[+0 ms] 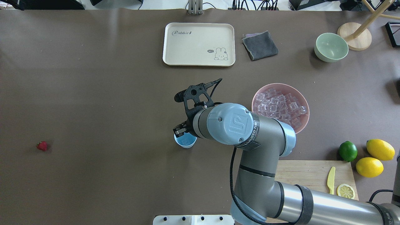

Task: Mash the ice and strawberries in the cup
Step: 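Lower the ice cube into the blue cup and open the right gripper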

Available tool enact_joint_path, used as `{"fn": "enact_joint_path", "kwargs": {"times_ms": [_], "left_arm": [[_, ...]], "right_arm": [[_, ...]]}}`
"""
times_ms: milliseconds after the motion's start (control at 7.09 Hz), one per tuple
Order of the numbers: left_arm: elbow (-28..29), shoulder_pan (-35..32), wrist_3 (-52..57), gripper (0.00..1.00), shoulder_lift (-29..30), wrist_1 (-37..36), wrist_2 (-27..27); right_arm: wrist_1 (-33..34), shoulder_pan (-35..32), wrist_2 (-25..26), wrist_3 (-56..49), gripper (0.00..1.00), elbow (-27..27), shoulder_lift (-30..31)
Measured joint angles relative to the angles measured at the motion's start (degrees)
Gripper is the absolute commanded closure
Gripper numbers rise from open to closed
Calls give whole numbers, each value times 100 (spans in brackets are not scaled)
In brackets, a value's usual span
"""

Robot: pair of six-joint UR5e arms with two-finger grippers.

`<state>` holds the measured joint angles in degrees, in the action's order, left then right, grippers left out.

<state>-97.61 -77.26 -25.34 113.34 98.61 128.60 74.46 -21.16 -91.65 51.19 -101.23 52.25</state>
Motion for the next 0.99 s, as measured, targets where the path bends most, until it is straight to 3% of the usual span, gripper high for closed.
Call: {"fn": "enact_joint_path", "kwargs": {"times_ms": [141,282,423,987], "left_arm": [[24,0,4,2,3,2,-3],[54,0,11,2,3,6,-7],[73,0,16,2,3,6,-9],[91,-2,20,2,6,6,-10]], "right_arm": [[-55,25,34,-2,100,38,-5],[-91,55,51,-6,41,58,-9],[-147,84,54,-28,1,64,-5],[-371,49,9,-211,0,12,9]]}}
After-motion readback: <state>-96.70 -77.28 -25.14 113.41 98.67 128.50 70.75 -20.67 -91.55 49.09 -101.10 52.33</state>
